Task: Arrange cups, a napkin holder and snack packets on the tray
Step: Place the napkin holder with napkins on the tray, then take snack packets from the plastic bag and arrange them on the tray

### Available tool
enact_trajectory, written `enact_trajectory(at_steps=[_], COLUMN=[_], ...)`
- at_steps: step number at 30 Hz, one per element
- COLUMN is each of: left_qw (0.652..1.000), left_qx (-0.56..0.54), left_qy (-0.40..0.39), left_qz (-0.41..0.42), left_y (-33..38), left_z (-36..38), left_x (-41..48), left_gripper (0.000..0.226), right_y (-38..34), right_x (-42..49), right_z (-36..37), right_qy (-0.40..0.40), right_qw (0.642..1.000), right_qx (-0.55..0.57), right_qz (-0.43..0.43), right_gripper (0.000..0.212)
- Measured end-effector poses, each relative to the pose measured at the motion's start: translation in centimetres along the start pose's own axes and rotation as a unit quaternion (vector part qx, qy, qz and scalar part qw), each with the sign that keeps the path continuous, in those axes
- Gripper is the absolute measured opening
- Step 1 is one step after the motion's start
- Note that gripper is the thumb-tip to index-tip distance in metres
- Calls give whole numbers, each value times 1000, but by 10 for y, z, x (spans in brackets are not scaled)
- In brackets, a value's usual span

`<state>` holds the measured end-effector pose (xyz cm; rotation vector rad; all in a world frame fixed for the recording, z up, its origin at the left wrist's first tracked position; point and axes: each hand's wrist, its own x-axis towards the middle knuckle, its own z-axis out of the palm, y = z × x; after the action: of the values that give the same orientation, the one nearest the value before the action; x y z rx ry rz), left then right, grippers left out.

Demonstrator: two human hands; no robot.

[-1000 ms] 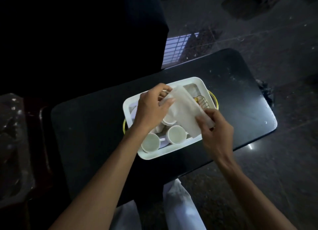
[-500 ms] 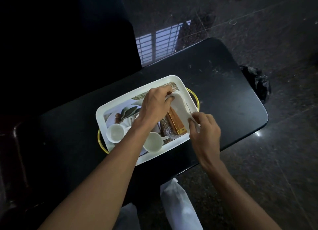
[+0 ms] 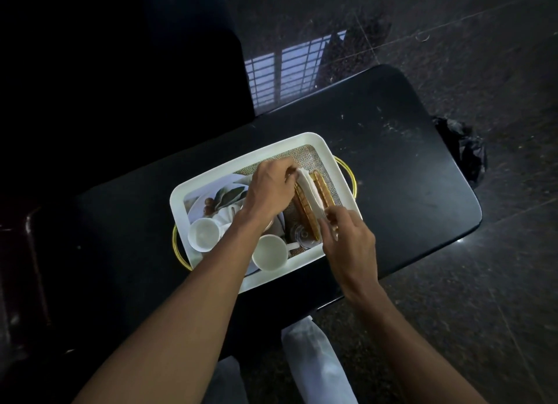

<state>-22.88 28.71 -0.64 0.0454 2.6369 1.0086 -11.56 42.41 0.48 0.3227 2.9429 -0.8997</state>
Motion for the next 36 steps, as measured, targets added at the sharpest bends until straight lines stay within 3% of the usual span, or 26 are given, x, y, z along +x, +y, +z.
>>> enact_trajectory(at_steps=[7,11,13,16,20,23,30,36], left_qw=[999,994,984,966,961,956,940,897], left_qx=[-18,24,97,207,260,275,248,193], left_qy=[36,100,130,132,92,93,166,278], left_qz=[-24,33,71,83,19,-40,-166,-286], left_y=[-16,-30,-42,-65,-100,-127,-207,-303], left_z=[-9,-23,-31,-48,-75,-104,-194,-268], left_x=[-13,-38,-53,-80,-120,-149,-236,-307], left_gripper=[26,34,39,51,70,75,73,65], right_y=[-9,-35,-53,-85,-120,-148,-244,-326], right_x=[5,6,6,5,3,0,-47,-83], right_z=[1,1,7,22,43,54,85,116], right_qy=[-1,48,34,-55,-141,-156,-170,-169], right_qw=[1000,996,990,973,939,916,910,905], right_qx=[-12,-14,-42,-139,-232,-281,-262,-241], right_qz=[6,-70,-129,-176,-210,-240,-273,-308], right_gripper=[23,19,30,62,76,81,88,89])
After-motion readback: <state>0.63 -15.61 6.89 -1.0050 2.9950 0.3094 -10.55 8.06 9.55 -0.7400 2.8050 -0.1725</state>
